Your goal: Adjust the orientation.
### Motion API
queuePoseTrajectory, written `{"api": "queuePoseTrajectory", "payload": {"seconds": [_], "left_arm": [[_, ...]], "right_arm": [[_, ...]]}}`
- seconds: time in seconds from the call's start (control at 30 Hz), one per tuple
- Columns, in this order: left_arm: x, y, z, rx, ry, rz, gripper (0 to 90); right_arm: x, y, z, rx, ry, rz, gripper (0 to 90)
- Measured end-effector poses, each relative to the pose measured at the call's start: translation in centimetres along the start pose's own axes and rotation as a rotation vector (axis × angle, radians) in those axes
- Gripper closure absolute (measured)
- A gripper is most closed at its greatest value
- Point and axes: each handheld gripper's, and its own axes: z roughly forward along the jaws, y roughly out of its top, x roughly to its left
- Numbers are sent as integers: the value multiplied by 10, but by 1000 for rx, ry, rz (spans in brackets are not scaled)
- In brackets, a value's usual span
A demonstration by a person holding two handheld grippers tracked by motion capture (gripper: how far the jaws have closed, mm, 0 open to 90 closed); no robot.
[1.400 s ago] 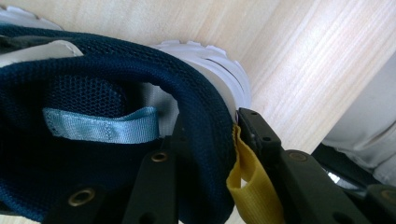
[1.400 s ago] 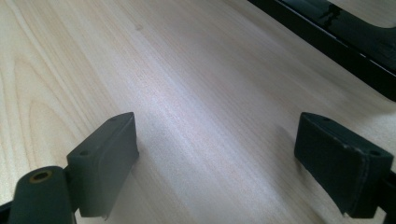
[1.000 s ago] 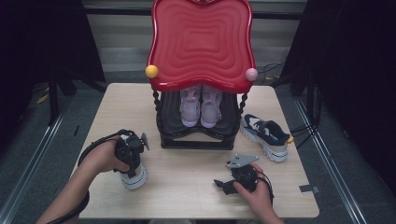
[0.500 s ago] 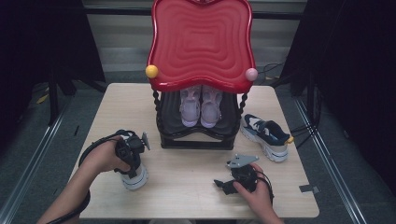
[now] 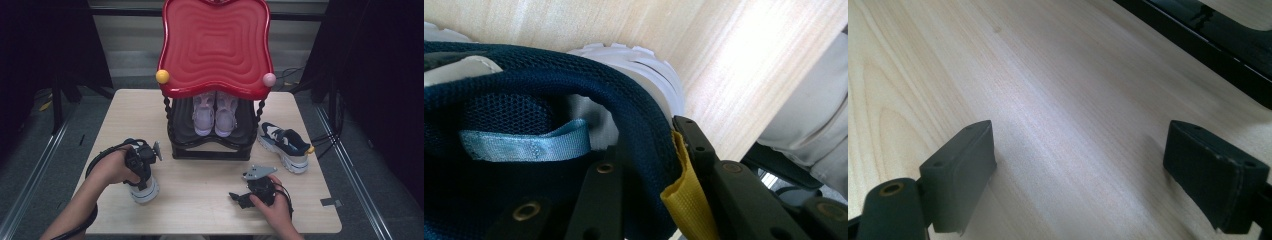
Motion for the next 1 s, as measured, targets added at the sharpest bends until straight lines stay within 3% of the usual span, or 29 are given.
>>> {"api": "queuePoseTrajectory", "payload": {"seconds": [0.17, 0.23, 0.33, 0.4, 0.5, 0.7, 0.73, 1.0], "left_arm": [[-3, -1, -9, -10, 1, -19, 749], [-2, -1, -13, 4, 8, -3, 749], [-5, -3, -18, -7, 3, -23, 749], [-4, -3, -23, 10, 8, -9, 749], [-5, -5, -30, 11, 3, -20, 748], [-7, -9, -48, -10, -5, -31, 748], [-6, -10, -52, 1, -1, -17, 748], [-8, -14, -78, -2, 2, -28, 748]], "right_arm": [[0, 0, 0, -1, -1, -2, 127], [0, 0, 0, -1, 0, -2, 127], [0, 0, 0, -1, 0, -2, 127], [0, 0, 0, -1, 0, -2, 127], [0, 0, 0, 0, 0, -1, 127], [0, 0, 0, 0, 0, -1, 127], [0, 0, 0, 0, 0, -1, 127], [0, 0, 0, 2, 1, -1, 127]]}}
